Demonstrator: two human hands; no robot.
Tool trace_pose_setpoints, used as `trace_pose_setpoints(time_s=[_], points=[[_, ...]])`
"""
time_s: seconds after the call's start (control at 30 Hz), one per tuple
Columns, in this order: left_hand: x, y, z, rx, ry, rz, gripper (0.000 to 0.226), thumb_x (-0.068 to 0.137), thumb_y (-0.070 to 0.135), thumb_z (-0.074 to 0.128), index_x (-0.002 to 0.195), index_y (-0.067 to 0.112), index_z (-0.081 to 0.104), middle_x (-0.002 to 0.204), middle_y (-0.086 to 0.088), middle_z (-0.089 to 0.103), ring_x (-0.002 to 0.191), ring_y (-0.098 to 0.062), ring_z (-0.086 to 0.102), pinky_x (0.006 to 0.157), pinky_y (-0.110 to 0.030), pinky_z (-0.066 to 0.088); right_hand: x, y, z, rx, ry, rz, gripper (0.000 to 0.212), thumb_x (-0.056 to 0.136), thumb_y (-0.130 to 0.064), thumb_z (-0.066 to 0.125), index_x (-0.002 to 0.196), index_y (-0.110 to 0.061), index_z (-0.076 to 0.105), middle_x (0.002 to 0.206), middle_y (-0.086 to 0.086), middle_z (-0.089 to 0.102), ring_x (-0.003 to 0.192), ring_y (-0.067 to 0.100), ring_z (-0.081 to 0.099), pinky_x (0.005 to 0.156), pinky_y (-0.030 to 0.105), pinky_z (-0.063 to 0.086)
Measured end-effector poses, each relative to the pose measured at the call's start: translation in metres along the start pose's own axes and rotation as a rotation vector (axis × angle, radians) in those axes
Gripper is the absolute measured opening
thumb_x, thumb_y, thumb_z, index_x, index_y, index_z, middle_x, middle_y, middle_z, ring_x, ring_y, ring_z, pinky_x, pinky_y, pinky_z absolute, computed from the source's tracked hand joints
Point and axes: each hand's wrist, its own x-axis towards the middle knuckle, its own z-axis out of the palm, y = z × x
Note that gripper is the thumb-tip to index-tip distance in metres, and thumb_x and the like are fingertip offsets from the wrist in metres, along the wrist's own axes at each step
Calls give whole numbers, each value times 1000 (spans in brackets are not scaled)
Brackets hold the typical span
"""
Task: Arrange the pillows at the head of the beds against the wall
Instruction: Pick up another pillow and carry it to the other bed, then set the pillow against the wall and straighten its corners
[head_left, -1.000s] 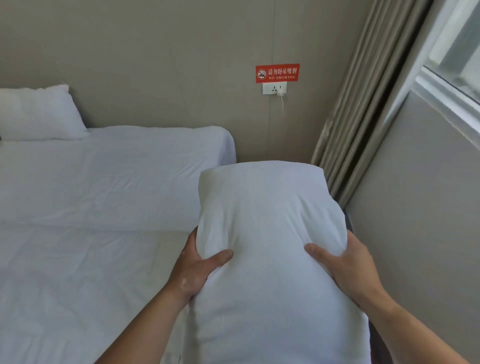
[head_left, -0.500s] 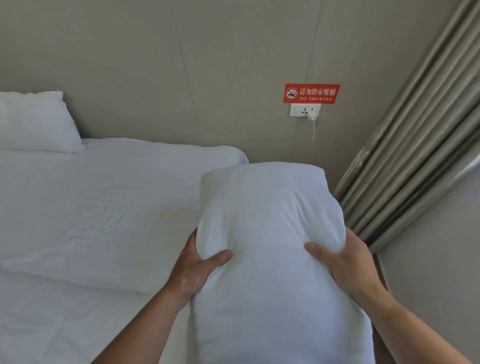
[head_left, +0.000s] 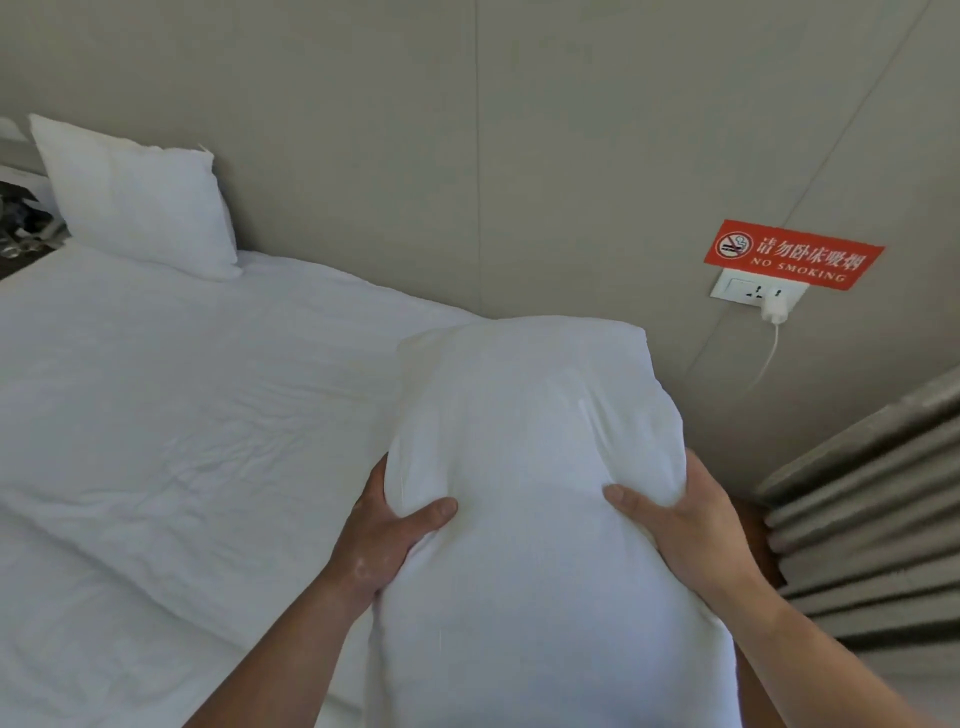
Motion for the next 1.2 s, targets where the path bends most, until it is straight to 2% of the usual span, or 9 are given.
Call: trace_pose_setpoints(time_s=[0.2,0.4,0.5,0.6,0.73,0.83,0.97,1.13,1.2], points=[[73,28,6,-79,186,-81,136,32,77,97,155,38,52,140,11,72,131,-21,69,118,-52,53,135,-35,27,-46,-203,-32,53,78,-39,87,122,-43,59,105,-29,66,96,-10,59,72,18,44],[128,53,0,-129,372,-126,122,38,75,99,148,40,59,136,11,77,126,-20,74,113,-53,57,250,-70,69,-94,-375,-107,66,75,-35,91,133,-35,60,108,-29,65,100,-5,61,77,19,46],[150,63,-8,-167,457,-153,114,42,65,100,146,36,61,131,11,78,121,-19,75,110,-51,59,299,-86,99,-142,-461,-127,78,68,-46,93,138,-37,59,115,-25,69,112,9,65,95,34,51],[174,63,-14,-202,523,-188,103,49,57,96,143,35,61,129,9,79,118,-19,76,108,-52,61,343,-102,132,-188,-561,-145,85,59,-59,91,136,-42,59,122,-20,71,116,11,66,104,43,51],[206,49,-17,-262,629,-223,102,50,58,96,142,36,59,128,11,78,119,-20,76,109,-53,60,389,-124,178,-214,-701,-154,69,70,-37,94,129,-43,58,115,-28,67,109,-5,62,104,34,48],[234,34,-20,-311,678,-240,107,51,58,96,148,36,56,133,11,77,123,-21,75,113,-54,57,424,-130,217,-265,-759,-166,73,70,-27,95,134,-35,61,120,-22,69,114,-4,63,108,35,48],[269,5,-16,-436,727,-313,124,45,57,98,155,29,49,143,4,72,131,-26,71,119,-55,53,472,-128,273,-357,-836,-181,84,63,-28,99,139,-28,63,128,-12,71,120,9,65,110,41,49],[304,-35,-3,-508,737,-433,132,44,53,98,160,27,42,147,2,67,136,-26,66,120,-50,52,512,-108,332,-502,-938,-258,80,66,-24,97,137,-29,61,119,-18,68,116,8,63,100,24,48],[315,-52,4,-497,721,-508,124,55,40,103,161,26,40,142,4,68,133,-25,67,116,-43,52,524,-91,350,-550,-966,-262,84,63,-31,98,138,-32,60,122,-20,68,119,8,62,102,26,45]])
